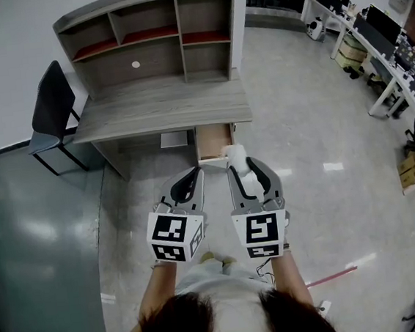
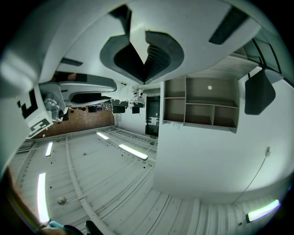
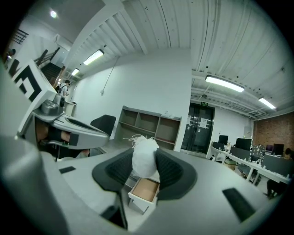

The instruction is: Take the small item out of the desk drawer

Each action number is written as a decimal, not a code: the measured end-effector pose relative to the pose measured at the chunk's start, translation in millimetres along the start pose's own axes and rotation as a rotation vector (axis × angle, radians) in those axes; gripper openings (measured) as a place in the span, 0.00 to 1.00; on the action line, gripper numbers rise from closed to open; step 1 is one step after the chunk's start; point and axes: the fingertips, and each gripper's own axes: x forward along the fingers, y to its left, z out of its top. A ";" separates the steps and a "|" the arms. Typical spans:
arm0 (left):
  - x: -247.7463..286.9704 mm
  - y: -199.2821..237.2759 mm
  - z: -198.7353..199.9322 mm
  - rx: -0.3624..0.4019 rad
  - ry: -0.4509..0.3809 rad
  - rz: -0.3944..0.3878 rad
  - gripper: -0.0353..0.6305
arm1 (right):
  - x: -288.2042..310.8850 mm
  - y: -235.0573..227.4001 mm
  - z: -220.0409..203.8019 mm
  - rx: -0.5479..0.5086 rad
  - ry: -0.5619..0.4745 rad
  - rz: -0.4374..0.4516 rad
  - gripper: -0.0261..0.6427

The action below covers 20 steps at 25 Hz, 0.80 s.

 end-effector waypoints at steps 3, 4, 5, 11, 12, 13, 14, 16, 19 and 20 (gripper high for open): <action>4.4 -0.2 -0.1 0.000 0.002 -0.005 0.07 | 2.3 -2.2 -2.4 -0.001 0.004 -0.002 0.28; 5.8 -0.3 -0.1 0.000 0.003 -0.007 0.07 | 3.1 -3.0 -3.1 0.000 0.006 -0.003 0.28; 7.4 -0.2 -0.1 0.000 0.004 -0.009 0.07 | 4.2 -3.7 -3.6 0.001 0.008 -0.004 0.28; 16.6 1.7 -1.5 -0.003 0.011 -0.018 0.07 | 11.3 -8.6 -5.6 0.006 0.010 -0.012 0.28; 17.8 1.7 -2.1 -0.004 0.013 -0.019 0.07 | 12.1 -9.2 -6.3 0.007 0.011 -0.013 0.28; 18.7 1.5 -2.7 -0.004 0.015 -0.021 0.07 | 12.6 -9.6 -7.1 0.008 0.012 -0.013 0.28; 19.6 1.3 -3.3 -0.005 0.016 -0.022 0.07 | 13.0 -10.0 -7.7 0.009 0.013 -0.013 0.28; 21.3 1.4 -4.2 -0.006 0.020 -0.025 0.07 | 14.3 -10.8 -8.2 0.009 0.015 -0.015 0.28; 25.7 3.7 -4.6 -0.008 0.025 -0.030 0.07 | 18.5 -12.7 -8.9 0.009 0.022 -0.018 0.28; 27.2 4.4 -4.8 -0.010 0.027 -0.032 0.07 | 19.9 -13.5 -9.6 0.009 0.026 -0.020 0.28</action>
